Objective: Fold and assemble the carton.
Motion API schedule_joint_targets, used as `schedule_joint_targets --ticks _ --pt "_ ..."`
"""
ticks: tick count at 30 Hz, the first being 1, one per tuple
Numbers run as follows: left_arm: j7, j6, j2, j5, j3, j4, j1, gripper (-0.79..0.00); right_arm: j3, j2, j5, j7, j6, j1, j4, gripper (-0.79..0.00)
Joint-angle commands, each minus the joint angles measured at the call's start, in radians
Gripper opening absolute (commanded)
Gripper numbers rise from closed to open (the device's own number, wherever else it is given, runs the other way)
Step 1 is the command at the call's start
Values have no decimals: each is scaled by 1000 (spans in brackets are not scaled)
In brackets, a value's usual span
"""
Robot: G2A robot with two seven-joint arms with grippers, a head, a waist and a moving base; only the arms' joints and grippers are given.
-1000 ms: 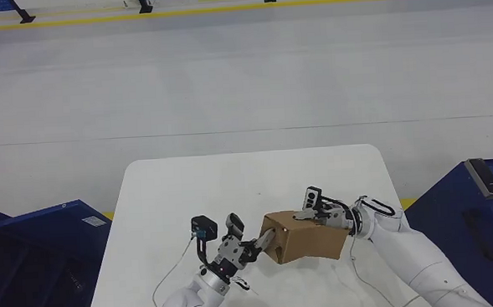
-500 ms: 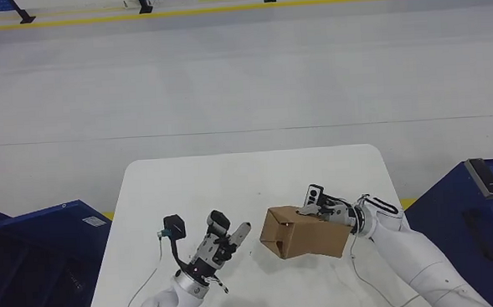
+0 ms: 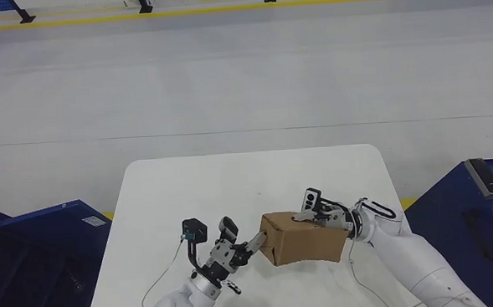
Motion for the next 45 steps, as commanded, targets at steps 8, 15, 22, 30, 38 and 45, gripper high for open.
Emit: schedule_joint_targets --ticks 8,15,22,30,38,45 --pt "53 -51 3 -71 -29 -42 23 0 7 1 2 15 -4 -6 -5 -785" --pt "98 -143 5 -162 -51 -67 39 0 9 1 0 3 -7 -6 -6 -785" --pt "125 -9 -2 -224 -56 -48 44 0 145 32 -46 -466 193 -40 -213 -785" --pt "31 117 -13 -316 -7 -8 21 0 292 59 93 -1128 619 -77 -448 -785" --pt "18 146 -19 -314 26 15 7 0 130 114 654 -1961 619 13 -575 -785" --pt "18 146 -19 -314 26 15 7 0 -145 180 986 -2357 459 242 -519 -785"
